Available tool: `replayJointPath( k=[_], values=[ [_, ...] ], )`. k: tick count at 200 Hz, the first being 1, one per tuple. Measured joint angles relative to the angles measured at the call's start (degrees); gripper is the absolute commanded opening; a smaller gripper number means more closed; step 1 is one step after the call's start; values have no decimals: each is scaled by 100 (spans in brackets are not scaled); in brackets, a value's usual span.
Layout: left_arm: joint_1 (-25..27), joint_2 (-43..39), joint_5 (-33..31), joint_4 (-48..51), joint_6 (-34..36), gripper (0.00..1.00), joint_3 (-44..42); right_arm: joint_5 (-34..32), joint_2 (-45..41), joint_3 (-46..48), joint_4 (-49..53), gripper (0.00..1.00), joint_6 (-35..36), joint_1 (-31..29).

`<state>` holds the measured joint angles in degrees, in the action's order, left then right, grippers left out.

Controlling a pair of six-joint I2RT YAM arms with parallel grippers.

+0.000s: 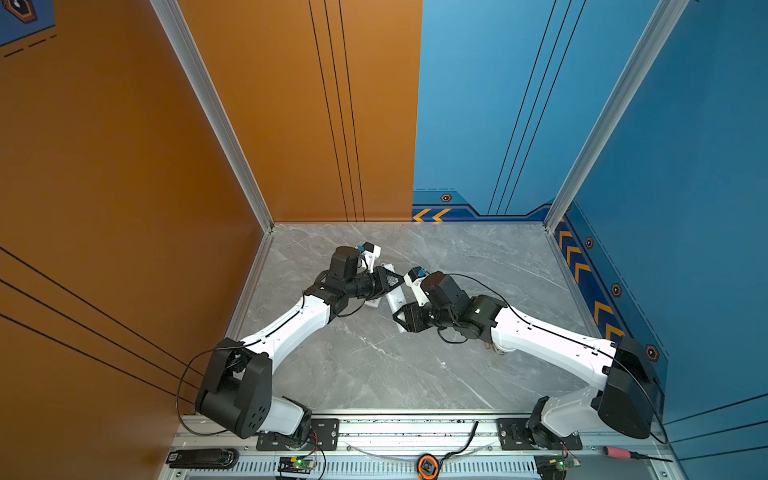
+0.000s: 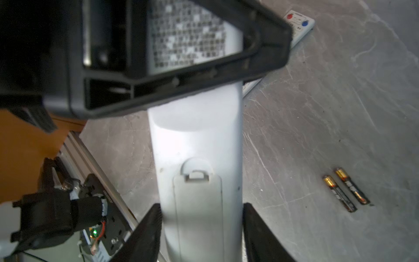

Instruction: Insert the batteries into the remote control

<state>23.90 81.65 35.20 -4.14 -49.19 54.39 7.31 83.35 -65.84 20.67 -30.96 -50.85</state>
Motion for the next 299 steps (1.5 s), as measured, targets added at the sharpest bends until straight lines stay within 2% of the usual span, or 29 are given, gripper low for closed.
replayJointPath(
  k=[28,73,103,130,229,268,299],
  values=[
    [129,-111,-581,-44,-28,0,-13,46,-229,-170,345,100,-664,411],
    [498,-173,-1773,-251,-35,0,-15,511,-363,-105,577,100,-2505,1314],
    [627,-162,-2288,-262,7,0,-15,866,-275,-92,391,100,-3351,1410],
    [660,-103,-2557,-280,28,0,-15,1110,50,-92,109,100,-3799,1346],
    [721,111,-2800,-229,229,0,7,1353,719,-74,-55,94,-3978,1292],
    [730,162,-2857,-201,271,0,7,1349,874,-278,144,90,-3777,1285],
    [730,164,-2916,-184,310,0,7,1303,1075,-702,608,85,-3355,1224]
  ],
)
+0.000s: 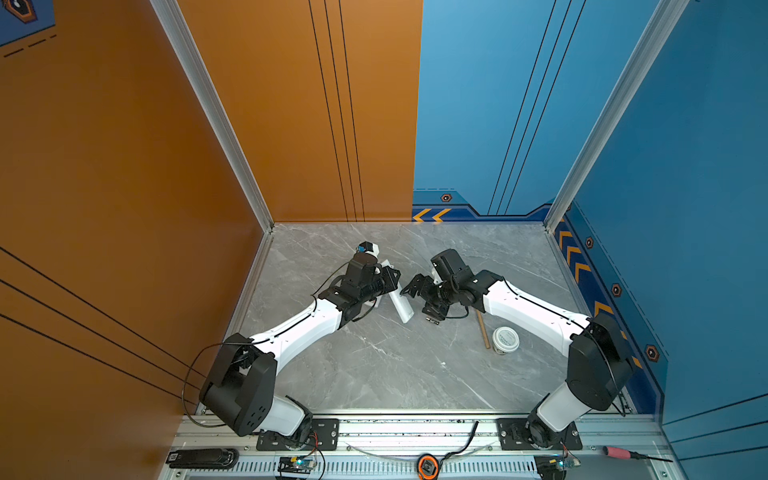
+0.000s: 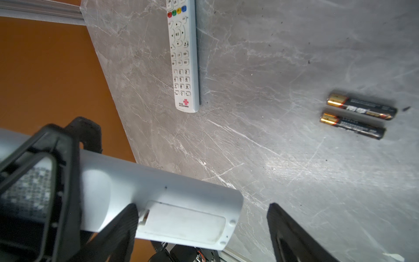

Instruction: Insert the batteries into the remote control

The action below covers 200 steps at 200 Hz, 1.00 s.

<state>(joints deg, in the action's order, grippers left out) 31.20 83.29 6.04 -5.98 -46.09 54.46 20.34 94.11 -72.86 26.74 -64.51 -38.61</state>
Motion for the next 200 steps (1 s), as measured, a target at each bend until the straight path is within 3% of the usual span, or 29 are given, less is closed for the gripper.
replayJointPath(
  k=[25,72,200],
  values=[
    [0,0,-50,74,37,0,0,-229,197,-398,483,84,393,-116],
    [68,9,-46,238,74,0,0,-411,223,-470,691,71,769,-205],
    [236,-26,-118,236,544,0,-2,-673,76,-409,1248,41,1012,-297]
  ],
)
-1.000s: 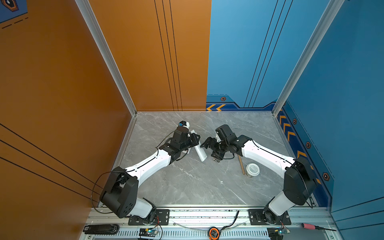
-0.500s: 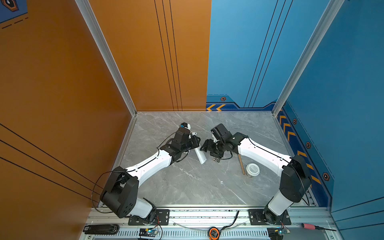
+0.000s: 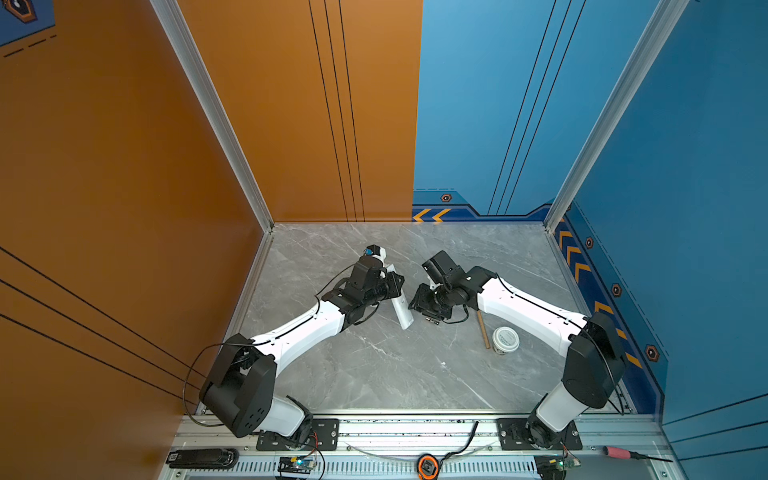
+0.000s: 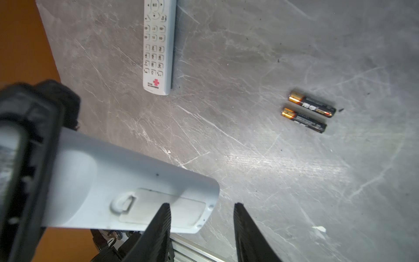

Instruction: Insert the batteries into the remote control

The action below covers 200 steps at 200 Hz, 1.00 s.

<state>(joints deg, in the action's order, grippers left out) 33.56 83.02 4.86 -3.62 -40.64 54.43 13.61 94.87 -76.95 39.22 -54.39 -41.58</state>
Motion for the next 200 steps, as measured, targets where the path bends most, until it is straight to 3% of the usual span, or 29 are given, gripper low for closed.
replayJointPath(
  k=[20,46,61,122,200],
  values=[
    [33,-4,-83,2,103,0,0,-44,0,-2,175,45,48,-17],
    [42,-33,-107,-59,92,0,-57,-24,-7,-81,212,75,-83,-2],
    [31,-70,-127,-199,-24,0,-177,74,-50,-70,-24,83,-352,31],
    [28,-72,-280,-599,-442,0,-238,326,-361,612,-1300,85,-1596,317],
    [-4,-59,-577,-577,-505,0,-236,463,-140,702,-1740,83,-1875,291]
  ],
)
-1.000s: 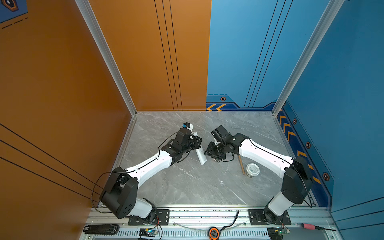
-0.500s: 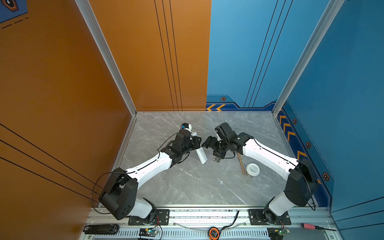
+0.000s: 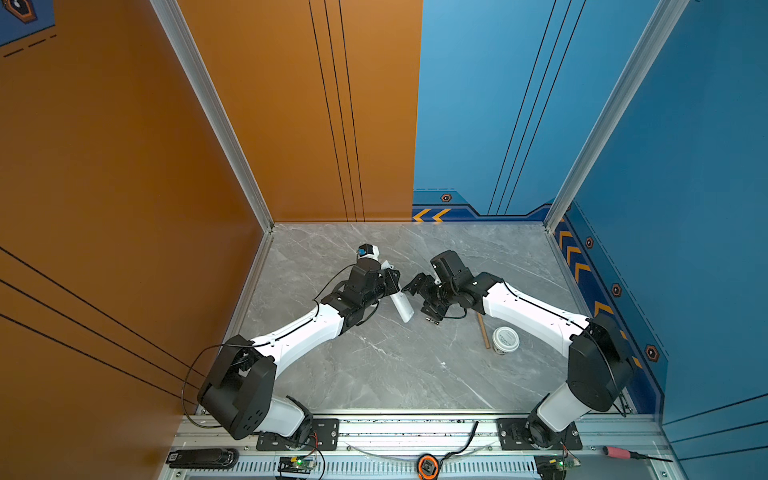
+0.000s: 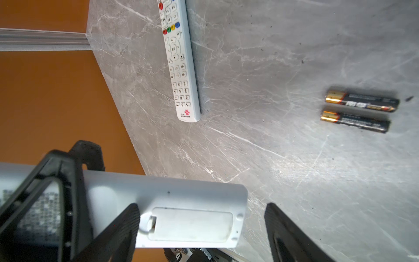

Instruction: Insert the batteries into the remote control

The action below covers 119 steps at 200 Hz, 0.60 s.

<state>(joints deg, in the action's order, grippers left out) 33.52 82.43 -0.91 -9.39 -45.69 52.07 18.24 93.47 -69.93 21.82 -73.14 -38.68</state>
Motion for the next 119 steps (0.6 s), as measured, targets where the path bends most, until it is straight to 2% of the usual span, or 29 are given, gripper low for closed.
replayJointPath(
  k=[119],
  values=[
    [-63,212,-142,13,-127,0,13,-2,332,-216,2,81,9,-7]
  ],
)
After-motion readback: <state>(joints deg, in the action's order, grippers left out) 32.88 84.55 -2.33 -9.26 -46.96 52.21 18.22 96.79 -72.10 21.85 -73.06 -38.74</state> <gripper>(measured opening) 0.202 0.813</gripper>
